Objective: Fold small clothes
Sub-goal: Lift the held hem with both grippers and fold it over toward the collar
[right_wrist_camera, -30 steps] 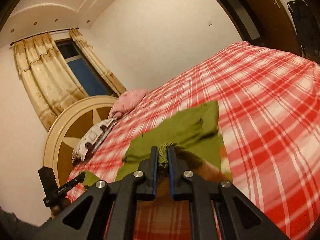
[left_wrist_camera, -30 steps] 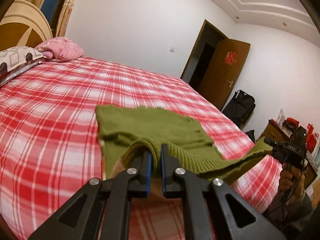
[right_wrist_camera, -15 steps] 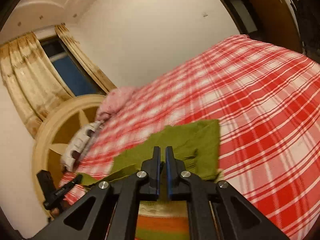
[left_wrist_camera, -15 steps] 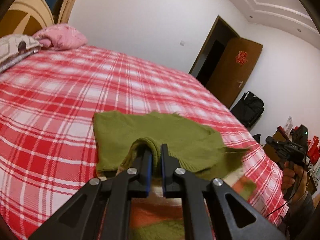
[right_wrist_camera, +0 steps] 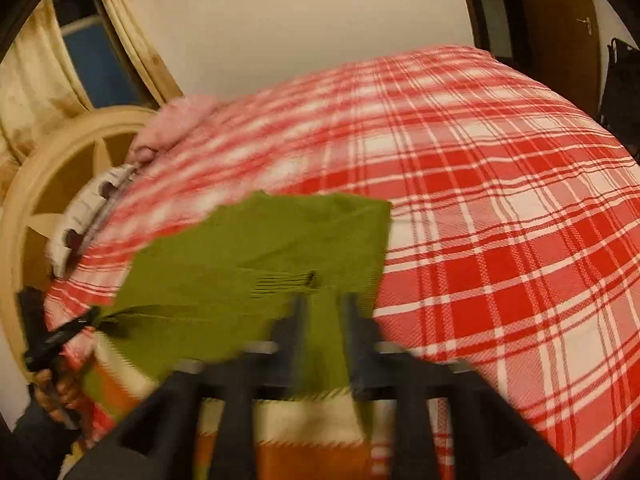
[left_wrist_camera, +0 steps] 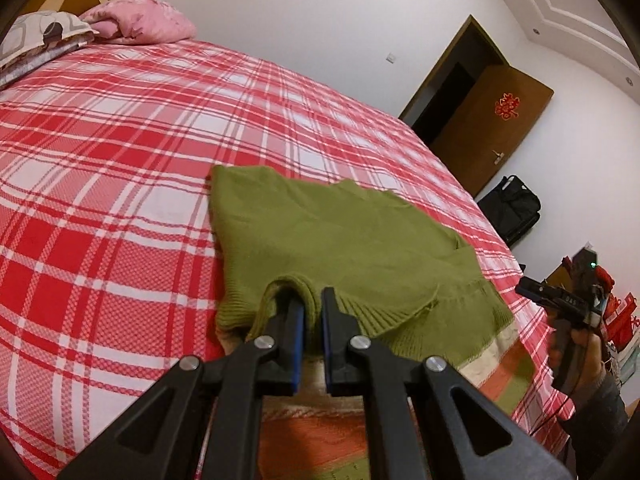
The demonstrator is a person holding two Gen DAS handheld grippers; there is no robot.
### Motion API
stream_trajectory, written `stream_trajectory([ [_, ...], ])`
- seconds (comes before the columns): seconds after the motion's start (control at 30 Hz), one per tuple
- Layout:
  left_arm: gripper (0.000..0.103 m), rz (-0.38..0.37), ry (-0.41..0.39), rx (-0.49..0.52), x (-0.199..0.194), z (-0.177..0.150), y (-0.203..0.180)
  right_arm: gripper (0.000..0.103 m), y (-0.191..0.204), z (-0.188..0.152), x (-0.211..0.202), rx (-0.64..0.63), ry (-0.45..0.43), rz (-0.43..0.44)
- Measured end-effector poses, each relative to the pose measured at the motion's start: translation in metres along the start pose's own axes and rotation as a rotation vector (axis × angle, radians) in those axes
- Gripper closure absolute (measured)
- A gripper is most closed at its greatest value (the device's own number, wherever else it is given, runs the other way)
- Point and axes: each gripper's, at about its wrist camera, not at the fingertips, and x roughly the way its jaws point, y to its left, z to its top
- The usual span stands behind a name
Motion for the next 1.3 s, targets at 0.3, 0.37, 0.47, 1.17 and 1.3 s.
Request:
stream_trajectory([
  [0.3,0.095,-0.006,0.021,-0.005,0.007,0.004,0.005,0.044,0.005,0.002,0.037,-0.039,0.080,-0.014],
  [0.37,0.095,-0.005,0.026,-0.005,0.008,0.005,0.006,0.058,0.005,-0.001,0.047,-0.056,0.119,-0.021],
  [0.47,0.095,-0.030,0.030,-0.026,0.006,0.009,0.007,0.100,0.006,-0.002,0.047,-0.077,0.112,-0.012],
  [1.17,0.095,-0.023,0.016,-0.065,0.063,0.099,0.021,0.100,0.022,0.083,0.062,-0.120,-0.095,-0.097],
  [1.3,0.095,-0.021,0.017,-0.082,0.069,0.102,0.030,0.100,0.014,0.089,0.080,-0.105,-0.092,-0.115],
])
